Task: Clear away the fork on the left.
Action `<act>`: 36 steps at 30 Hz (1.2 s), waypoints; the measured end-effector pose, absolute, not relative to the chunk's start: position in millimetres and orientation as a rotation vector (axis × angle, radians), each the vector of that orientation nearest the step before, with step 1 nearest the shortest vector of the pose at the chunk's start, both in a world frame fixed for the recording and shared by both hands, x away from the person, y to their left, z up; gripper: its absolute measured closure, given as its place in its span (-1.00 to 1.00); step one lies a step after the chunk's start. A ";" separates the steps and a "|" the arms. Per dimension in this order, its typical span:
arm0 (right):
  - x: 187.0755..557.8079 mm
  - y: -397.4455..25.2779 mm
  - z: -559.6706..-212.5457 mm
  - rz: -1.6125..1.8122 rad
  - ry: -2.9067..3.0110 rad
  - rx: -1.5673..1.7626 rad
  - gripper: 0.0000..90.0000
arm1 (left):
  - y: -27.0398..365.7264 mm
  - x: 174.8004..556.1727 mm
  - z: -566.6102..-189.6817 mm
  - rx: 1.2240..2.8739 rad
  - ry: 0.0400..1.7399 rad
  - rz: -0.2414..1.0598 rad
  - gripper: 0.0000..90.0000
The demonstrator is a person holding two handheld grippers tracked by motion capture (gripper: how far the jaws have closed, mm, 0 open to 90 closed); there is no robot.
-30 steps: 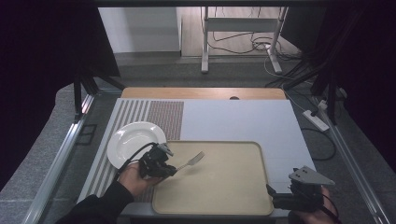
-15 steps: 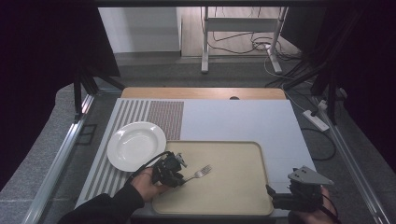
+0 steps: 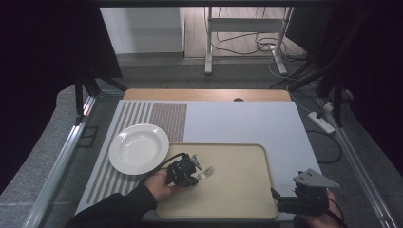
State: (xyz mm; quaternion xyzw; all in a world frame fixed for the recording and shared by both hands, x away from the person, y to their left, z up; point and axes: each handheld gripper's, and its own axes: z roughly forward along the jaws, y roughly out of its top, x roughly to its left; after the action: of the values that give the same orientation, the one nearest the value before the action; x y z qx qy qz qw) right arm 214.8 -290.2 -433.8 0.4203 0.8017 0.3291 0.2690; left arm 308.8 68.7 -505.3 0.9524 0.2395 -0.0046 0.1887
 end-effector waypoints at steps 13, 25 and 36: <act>214.4 -289.0 -434.1 0.883 2.170 1.117 -1.00 | 100.1 328.7 -506.0 2.637 0.849 0.028 0.97; 214.1 -288.7 -434.1 0.883 2.173 1.111 -1.00 | 119.8 339.6 -506.8 2.612 0.937 0.051 0.97; 213.9 -288.6 -434.0 0.880 2.175 1.106 -1.00 | 135.0 347.1 -507.7 2.576 1.028 0.049 0.97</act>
State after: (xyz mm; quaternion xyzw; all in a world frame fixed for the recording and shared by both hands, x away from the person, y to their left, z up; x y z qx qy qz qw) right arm 213.9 -288.6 -434.0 0.4104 0.8073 0.3265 0.2707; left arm 347.1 135.0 -507.7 0.9131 0.3642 0.0172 0.1827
